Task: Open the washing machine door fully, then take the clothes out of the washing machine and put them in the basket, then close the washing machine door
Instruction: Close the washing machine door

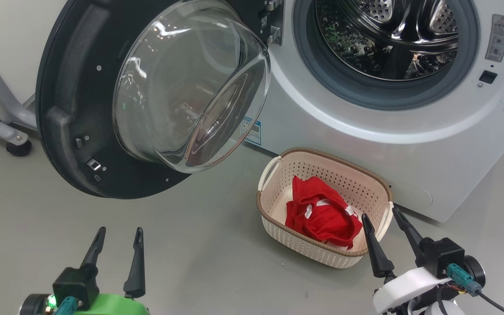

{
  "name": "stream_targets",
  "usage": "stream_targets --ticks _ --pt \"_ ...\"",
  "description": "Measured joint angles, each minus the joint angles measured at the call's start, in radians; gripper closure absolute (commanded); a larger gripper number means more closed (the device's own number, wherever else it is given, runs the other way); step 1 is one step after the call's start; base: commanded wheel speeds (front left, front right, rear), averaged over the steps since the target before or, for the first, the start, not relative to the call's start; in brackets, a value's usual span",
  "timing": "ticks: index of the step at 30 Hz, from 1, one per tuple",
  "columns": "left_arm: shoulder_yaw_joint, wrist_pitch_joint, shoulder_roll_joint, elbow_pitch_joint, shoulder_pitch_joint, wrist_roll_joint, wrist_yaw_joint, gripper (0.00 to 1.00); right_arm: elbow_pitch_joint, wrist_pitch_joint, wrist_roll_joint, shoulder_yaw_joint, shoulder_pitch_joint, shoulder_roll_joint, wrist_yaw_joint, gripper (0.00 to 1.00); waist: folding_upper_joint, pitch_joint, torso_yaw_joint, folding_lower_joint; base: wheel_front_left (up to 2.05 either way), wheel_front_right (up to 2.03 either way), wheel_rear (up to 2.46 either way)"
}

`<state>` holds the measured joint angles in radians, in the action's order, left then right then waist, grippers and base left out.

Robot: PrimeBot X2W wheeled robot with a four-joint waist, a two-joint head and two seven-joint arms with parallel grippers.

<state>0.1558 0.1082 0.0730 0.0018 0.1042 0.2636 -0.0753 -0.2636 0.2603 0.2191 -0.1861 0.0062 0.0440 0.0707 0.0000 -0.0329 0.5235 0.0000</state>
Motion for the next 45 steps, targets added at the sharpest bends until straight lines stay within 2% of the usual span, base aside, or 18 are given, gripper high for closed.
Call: stream_targets --ticks 1,2,3,5,11,15,18,22,26,29,36,41,42,45 --pt "0.000 0.000 0.000 0.000 0.000 0.000 0.000 0.00 0.000 0.000 0.000 0.000 0.000 0.000 0.000 0.00 0.0000 0.000 0.000 0.0000 0.00 0.00 0.00" --pt "0.000 0.000 0.000 0.000 0.000 0.000 0.000 0.13 0.000 0.000 0.000 0.000 0.000 0.000 0.000 0.00 0.0000 -0.001 0.000 0.0000 0.00 0.00 0.00" --pt "0.000 0.000 0.000 -0.001 0.000 0.000 0.000 0.47 0.000 0.000 0.000 0.000 0.000 0.000 0.000 0.00 0.0000 -0.002 0.000 0.0000 0.00 0.00 0.00" --pt "0.000 0.004 0.000 -0.002 0.000 0.014 0.003 1.00 0.000 0.000 0.000 0.000 0.000 0.000 0.000 0.00 0.0000 -0.003 0.000 0.0000 0.00 0.00 0.00" --pt "-0.002 0.009 -0.009 -0.015 0.000 0.111 0.029 1.00 0.000 0.000 0.000 0.000 0.000 0.000 -0.001 0.00 0.0000 -0.006 0.000 0.0000 0.00 0.00 0.00" --pt "-0.021 0.010 -0.023 -0.044 0.000 0.241 0.064 1.00 0.000 0.000 0.000 0.000 0.000 0.000 -0.001 0.00 0.0000 -0.008 -0.001 0.0000 0.00 0.00 0.00" --pt "-0.039 0.017 -0.026 -0.085 -0.001 0.399 0.101 1.00 0.000 0.000 0.000 0.001 0.000 0.000 -0.002 0.00 0.0000 -0.009 -0.002 0.0000 0.00 0.00 0.00" --pt "-0.074 0.020 -0.029 -0.148 -0.003 0.662 0.161 1.00 0.000 0.000 0.000 0.002 0.000 0.000 -0.002 0.00 0.0000 -0.012 -0.001 0.0000 0.00 0.00 0.00" --pt "-0.085 0.066 -0.028 -0.211 -0.006 0.881 0.164 1.00 0.002 -0.001 0.000 0.005 0.000 0.000 -0.003 0.00 0.0000 -0.015 0.000 0.0000 0.00 0.00 0.00" --pt "-0.146 0.070 -0.030 -0.243 -0.040 1.020 0.170 1.00 0.007 -0.001 0.000 0.009 -0.001 0.000 -0.004 0.00 0.0000 -0.022 0.001 0.0000 0.00 0.00 0.00" --pt "-0.321 0.055 -0.027 -0.268 -0.127 1.105 0.173 1.00 0.010 -0.001 -0.001 0.009 -0.004 0.000 -0.004 0.00 0.0000 -0.043 0.002 0.0000 0.00 0.00 0.00" --pt "-0.437 0.021 0.045 -0.215 -0.198 1.194 0.168 1.00 0.012 -0.001 -0.010 0.009 -0.014 0.003 -0.004 0.00 0.0000 -0.058 -0.002 0.0000 0.00 0.00 0.00" --pt "-0.486 0.010 0.077 -0.176 -0.226 1.231 0.154 1.00 0.013 -0.001 -0.012 0.008 -0.021 0.006 -0.004 0.00 0.0000 -0.063 -0.006 0.0000 0.00 0.00 0.00" --pt "-0.539 -0.021 0.135 -0.105 -0.258 1.262 0.119 1.00 0.013 -0.001 -0.021 0.004 -0.025 0.012 -0.003 0.00 0.0000 -0.071 -0.015 0.0000 0.00 0.00 0.00"
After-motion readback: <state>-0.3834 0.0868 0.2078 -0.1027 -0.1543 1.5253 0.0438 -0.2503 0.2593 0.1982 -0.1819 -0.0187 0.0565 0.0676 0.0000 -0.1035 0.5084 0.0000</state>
